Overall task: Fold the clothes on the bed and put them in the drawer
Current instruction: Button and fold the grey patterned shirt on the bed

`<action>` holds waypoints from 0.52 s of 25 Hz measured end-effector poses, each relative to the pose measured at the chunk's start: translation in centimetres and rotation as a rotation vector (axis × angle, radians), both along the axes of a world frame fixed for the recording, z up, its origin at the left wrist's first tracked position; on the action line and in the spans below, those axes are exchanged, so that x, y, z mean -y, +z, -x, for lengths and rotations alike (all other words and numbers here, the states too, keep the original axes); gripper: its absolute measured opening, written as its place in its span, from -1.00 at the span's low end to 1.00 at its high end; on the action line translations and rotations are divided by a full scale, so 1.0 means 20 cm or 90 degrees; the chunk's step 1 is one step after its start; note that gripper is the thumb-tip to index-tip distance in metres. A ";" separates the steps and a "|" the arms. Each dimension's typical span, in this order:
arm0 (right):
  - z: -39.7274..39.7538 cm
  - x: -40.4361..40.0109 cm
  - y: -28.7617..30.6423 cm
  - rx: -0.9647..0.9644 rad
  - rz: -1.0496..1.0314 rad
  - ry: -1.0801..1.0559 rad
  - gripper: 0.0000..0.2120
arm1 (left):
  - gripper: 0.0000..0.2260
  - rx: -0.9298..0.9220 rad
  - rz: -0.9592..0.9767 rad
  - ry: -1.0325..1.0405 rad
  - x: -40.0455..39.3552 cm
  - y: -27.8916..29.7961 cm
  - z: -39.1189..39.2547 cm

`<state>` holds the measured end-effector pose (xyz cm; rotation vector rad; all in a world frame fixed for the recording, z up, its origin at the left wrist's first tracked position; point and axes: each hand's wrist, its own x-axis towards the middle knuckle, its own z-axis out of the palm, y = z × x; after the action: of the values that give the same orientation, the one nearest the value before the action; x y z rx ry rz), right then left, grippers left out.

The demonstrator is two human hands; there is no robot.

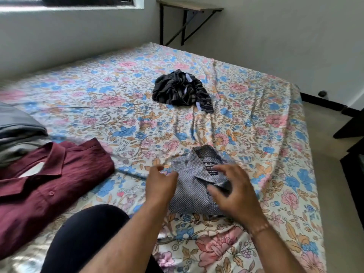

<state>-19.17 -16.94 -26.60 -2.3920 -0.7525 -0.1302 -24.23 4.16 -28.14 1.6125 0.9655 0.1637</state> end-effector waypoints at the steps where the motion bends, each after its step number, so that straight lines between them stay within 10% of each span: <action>1: 0.08 0.02 -0.02 -0.036 0.129 0.072 -0.22 | -0.50 -0.016 0.099 -0.014 0.03 -0.01 0.05; 5: 0.17 0.03 -0.16 0.049 0.273 0.060 0.17 | -0.57 -0.013 0.268 -0.064 0.10 0.01 0.04; 13: 0.04 -0.10 0.09 -0.017 -0.004 0.001 -0.27 | -0.65 0.153 0.610 0.177 0.27 0.21 0.22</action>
<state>-19.94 -14.93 -24.82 -2.3826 -0.7410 -0.0984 -28.70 -1.29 -23.92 0.5655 0.8744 0.0611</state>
